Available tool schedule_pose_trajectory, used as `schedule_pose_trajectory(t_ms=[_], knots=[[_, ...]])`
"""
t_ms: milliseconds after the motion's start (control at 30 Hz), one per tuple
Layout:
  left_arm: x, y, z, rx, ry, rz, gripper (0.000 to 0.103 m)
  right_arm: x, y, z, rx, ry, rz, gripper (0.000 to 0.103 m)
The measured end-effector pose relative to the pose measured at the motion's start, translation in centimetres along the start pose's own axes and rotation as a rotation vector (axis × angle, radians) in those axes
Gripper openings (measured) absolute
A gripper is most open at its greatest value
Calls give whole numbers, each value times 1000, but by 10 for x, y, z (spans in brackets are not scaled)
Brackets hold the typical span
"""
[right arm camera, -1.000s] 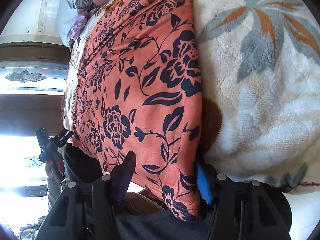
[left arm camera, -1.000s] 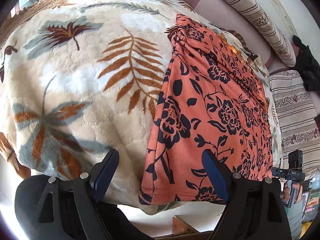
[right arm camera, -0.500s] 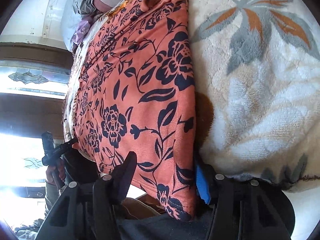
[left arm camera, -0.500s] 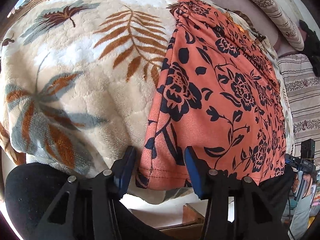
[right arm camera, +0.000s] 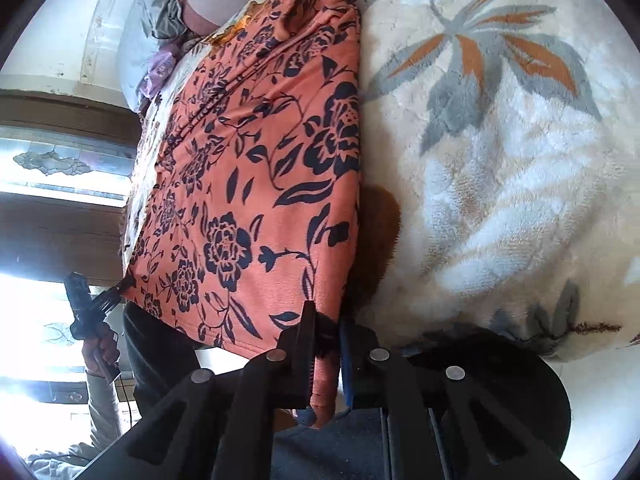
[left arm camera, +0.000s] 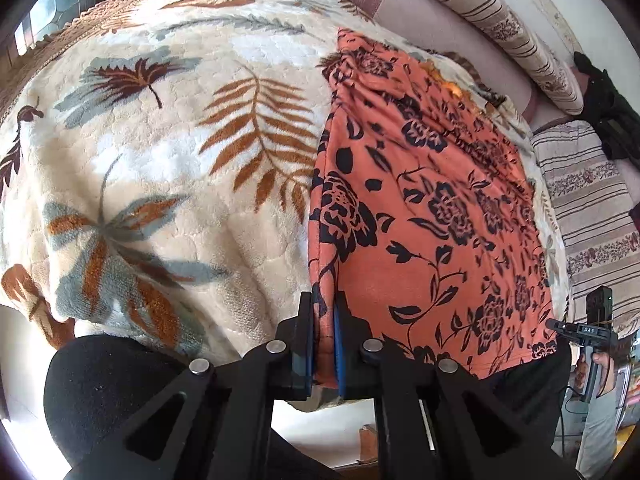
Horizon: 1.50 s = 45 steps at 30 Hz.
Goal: Fold small clothes
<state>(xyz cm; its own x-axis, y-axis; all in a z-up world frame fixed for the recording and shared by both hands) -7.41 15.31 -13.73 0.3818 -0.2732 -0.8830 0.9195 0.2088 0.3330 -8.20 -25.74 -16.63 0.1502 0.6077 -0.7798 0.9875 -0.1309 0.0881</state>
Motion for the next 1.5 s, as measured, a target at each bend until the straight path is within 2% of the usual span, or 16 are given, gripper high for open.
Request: schedule_pose_trajectory(t_ms=[100,200,267,300,333,367,533,700,833,1033,1133,1267,1367,1400,1433,1500], knots=[[14,-5,-1,-17,18,-27,9,5,4,3,31,-31,-18,15],[16,-2,-1,-19,25,-8,31,14,5,0,13,-41,-47,28],[18,1,-2,-17,35,-15,30,15,6,1,28,-32,-47,28],[18,1,-2,-13,38,-17,8,14,6,1,32,-30,-45,25],[16,2,-1,-4,34,-14,5,12,5,1,32,-43,-39,13],[10,2,0,1,29,6,5,9,4,1,34,-33,-32,6],[-24,12,5,-26,-59,99,5,-21,-1,-10,91,144,72,6],[10,1,-10,-41,25,-18,5,-11,-2,-1,133,151,60,6],[1,8,-2,-37,-9,23,5,-19,5,-14,97,161,71,6],[11,18,-4,-44,-11,-53,5,-5,11,-8,155,174,45,6],[-16,66,21,-19,-112,5,5,-24,43,-29,143,262,105,6],[-58,180,65,20,-249,167,5,-63,142,-65,82,357,259,6],[-45,261,76,-6,-232,303,9,-78,228,-67,133,372,421,6],[-28,281,74,-34,-216,323,17,-71,252,-60,169,357,438,8],[-4,298,70,-45,-187,319,52,-59,274,-52,181,300,438,11],[55,315,54,-84,-61,256,93,-22,302,-28,220,179,415,45]])
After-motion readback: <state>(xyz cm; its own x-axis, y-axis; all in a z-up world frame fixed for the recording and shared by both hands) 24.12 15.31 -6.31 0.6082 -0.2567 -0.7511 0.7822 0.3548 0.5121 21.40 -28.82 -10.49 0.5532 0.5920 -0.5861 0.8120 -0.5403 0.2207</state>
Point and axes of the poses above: each gripper's, at about its wrist camera, not at the fingertips, and x roughly the way its jaws point, z to its right, y to its top, the point moved 4 cm from there along x, roughly the way its jaws point, and after that the axes turned 1 degree about z, right-handed, at the moved point
